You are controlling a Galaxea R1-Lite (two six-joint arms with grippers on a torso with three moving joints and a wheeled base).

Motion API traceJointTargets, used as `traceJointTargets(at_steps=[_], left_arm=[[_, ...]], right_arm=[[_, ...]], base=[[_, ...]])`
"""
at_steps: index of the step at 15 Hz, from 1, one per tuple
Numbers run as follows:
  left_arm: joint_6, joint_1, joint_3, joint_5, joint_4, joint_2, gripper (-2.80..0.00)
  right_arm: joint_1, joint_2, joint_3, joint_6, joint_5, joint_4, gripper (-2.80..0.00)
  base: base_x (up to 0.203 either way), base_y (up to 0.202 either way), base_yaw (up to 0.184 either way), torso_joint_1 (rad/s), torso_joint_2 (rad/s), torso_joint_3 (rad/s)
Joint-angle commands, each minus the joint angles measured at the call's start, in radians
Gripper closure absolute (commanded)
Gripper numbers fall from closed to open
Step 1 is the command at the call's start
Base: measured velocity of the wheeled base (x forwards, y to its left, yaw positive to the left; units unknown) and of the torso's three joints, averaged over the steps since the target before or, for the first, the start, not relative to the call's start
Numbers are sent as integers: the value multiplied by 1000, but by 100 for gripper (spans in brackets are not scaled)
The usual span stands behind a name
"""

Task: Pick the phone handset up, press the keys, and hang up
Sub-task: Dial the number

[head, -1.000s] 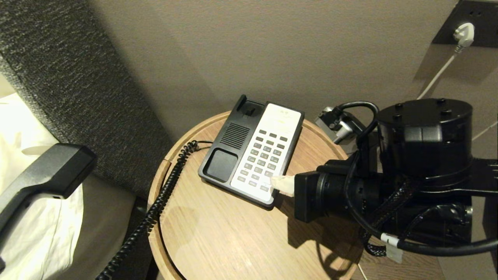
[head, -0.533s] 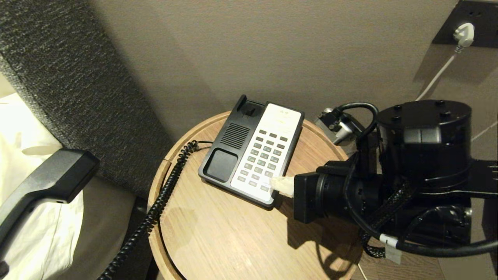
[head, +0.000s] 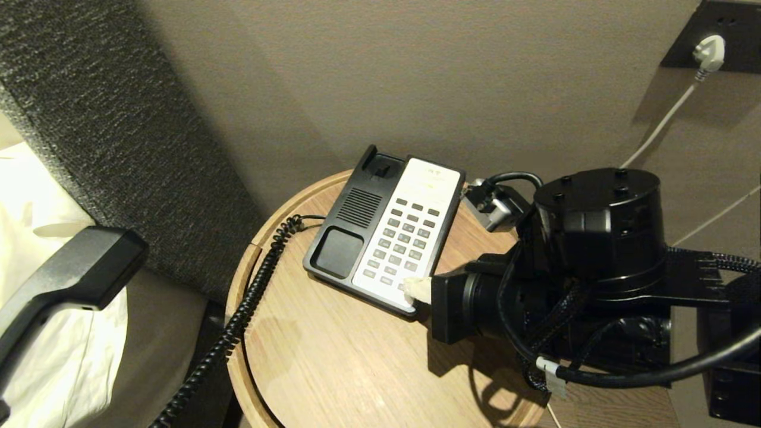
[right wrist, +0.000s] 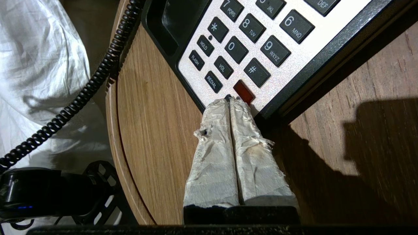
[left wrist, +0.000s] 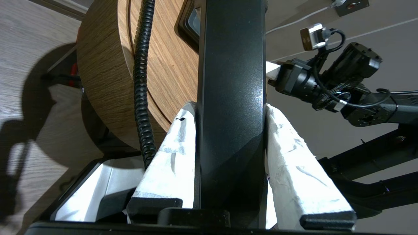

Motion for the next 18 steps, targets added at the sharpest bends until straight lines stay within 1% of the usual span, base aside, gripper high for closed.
traceJointTargets(at_steps=[1,9,18], left_arm=[[-4,0,1,1,2,-4,0],[-4,0,2,1,2,-7,0],[-3,-1,-4,0,3,-13,0]], right_arm=[[1,8,3,2,0,-1,0],[-4,19,1,-4,-2,-2,0],[-4,35,0,-35,-3,-3,0]], base=[[0,0,0,0,0,0],[0,0,0,0,0,0],[0,0,0,0,0,0]])
